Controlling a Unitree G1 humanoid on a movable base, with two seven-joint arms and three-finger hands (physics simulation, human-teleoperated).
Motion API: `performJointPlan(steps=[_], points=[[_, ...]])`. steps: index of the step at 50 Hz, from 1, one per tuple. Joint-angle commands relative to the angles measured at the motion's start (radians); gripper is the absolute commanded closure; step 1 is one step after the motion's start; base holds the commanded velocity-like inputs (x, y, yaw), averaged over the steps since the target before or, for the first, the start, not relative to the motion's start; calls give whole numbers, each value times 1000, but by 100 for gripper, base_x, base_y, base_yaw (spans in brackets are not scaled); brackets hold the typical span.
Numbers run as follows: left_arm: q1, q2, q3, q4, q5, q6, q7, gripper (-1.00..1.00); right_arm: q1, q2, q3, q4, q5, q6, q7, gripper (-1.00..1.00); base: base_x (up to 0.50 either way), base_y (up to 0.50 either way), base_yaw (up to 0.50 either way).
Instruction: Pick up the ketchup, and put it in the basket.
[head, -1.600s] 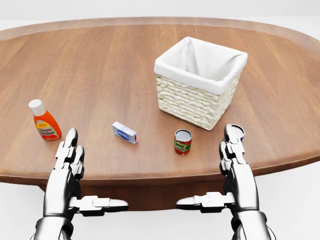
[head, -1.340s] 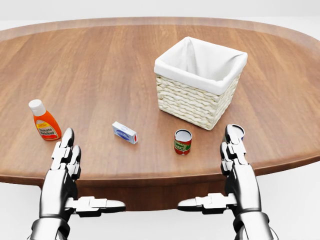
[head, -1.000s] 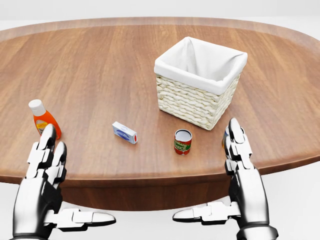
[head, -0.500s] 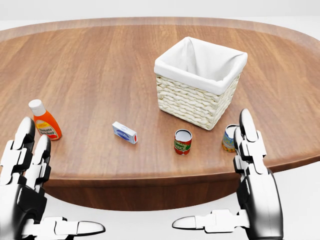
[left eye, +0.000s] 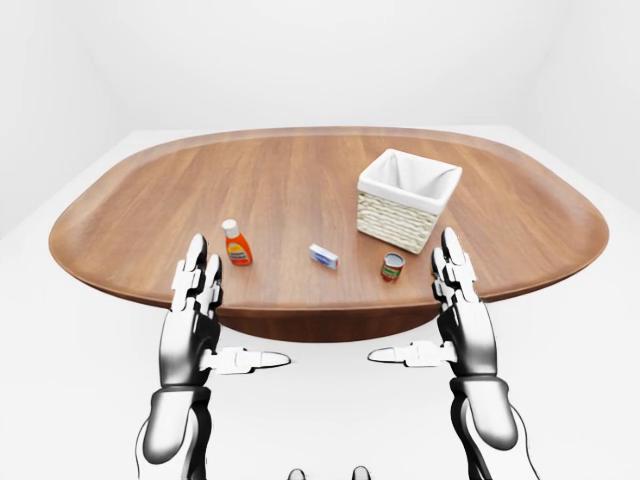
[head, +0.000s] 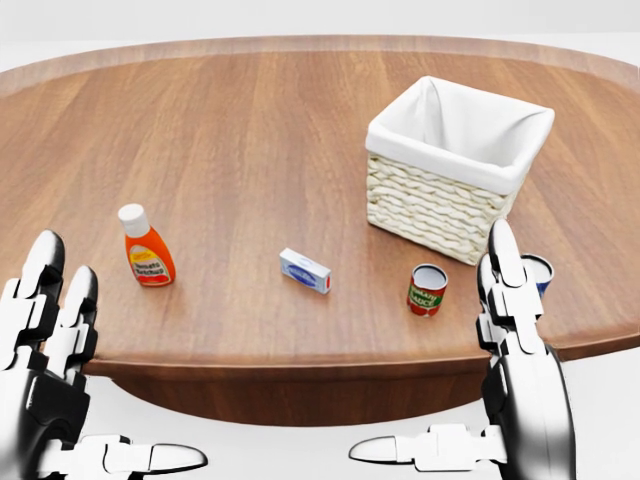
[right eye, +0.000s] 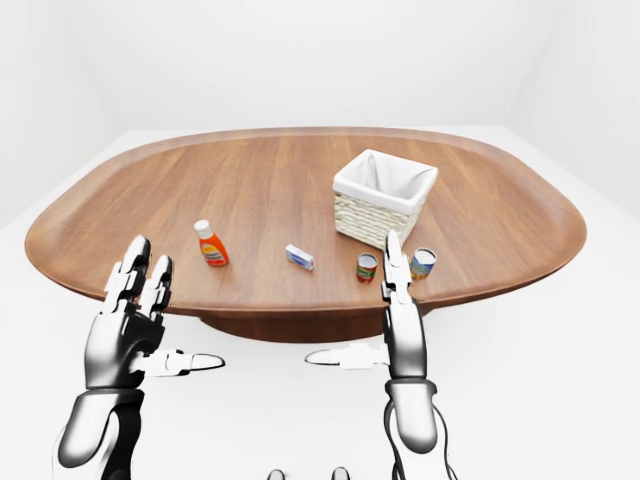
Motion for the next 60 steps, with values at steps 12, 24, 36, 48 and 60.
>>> performJointPlan(steps=[12,24,36,48,60], points=[[-10,3,1,19,5,0,2,-100,-3,0,17,9,-16,0,-13,-100,4,23,0],[14,1,-12,13,25,0,12,-100,11,-5,29,-12,-21,0,-15,-100,0,0,0],[21,0,-5,9,3,-4,-4,-100,33,-13,32,-33,-15,-7,-1,-100,42,0,0],[14,-1,5,5,-2,0,-3,-100,35,-13,26,-34,-11,-21,-1,-100,50,0,0],[13,-1,8,7,2,0,-6,-100,39,-13,29,-45,-15,-20,0,-100,50,0,0]])
